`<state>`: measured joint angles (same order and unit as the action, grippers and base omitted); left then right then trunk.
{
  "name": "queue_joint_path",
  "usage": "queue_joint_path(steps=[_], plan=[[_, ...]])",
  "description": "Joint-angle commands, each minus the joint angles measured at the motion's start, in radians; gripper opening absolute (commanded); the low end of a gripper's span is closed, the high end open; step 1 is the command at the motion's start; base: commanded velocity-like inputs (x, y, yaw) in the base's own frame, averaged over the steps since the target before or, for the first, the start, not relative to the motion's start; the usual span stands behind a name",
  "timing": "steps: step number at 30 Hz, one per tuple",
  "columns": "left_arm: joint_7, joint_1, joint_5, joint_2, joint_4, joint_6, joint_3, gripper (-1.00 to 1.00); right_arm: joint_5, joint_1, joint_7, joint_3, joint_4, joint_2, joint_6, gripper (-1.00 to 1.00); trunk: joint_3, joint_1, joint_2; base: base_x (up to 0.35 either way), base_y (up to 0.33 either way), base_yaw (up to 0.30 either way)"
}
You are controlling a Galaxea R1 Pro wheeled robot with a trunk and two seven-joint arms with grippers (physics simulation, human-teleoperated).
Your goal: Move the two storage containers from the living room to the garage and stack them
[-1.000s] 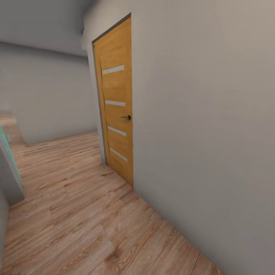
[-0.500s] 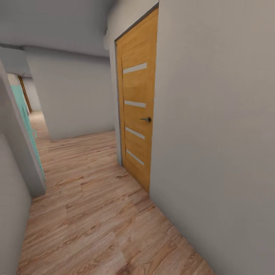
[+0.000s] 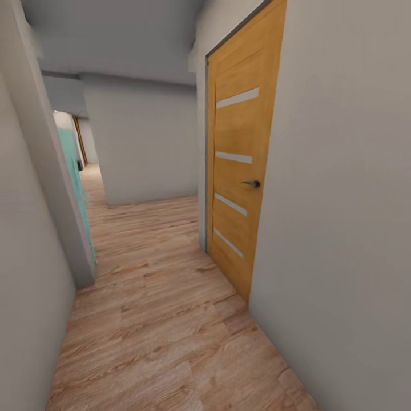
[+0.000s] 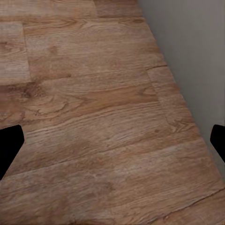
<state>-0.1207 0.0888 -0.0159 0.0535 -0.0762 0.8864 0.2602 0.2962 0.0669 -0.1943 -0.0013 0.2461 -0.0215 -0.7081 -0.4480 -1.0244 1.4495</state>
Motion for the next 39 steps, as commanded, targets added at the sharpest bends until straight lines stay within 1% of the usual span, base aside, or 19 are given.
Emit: queue_joint_path(steps=[1, 22, 27, 39], plan=[[-0.005, 0.002, -0.001, 0.000, -0.004, 0.005, -0.004, 1.00, 0.011, 0.001, -0.009, 0.000, 0.001, 0.000, 0.001, 1.00, -0.001, -0.001, 0.000, 0.327, 0.000, 0.300], [-0.005, 0.002, -0.001, -0.003, -0.004, 0.003, -0.004, 1.00, 0.011, 0.001, -0.007, 0.000, 0.001, 0.000, 0.001, 1.00, -0.001, -0.001, 0.000, 0.327, 0.000, 0.295], [-0.005, 0.002, -0.001, -0.003, -0.004, 0.003, -0.004, 1.00, 0.011, 0.001, -0.005, 0.000, 0.001, 0.000, 0.001, 1.00, -0.001, -0.001, 0.000, 0.327, 0.000, 0.072], [-0.005, 0.002, -0.001, -0.004, -0.004, 0.003, -0.004, 1.00, 0.011, 0.001, -0.005, 0.000, 0.001, 0.000, 0.001, 1.00, -0.001, -0.001, 0.000, 0.327, 0.000, 0.005]])
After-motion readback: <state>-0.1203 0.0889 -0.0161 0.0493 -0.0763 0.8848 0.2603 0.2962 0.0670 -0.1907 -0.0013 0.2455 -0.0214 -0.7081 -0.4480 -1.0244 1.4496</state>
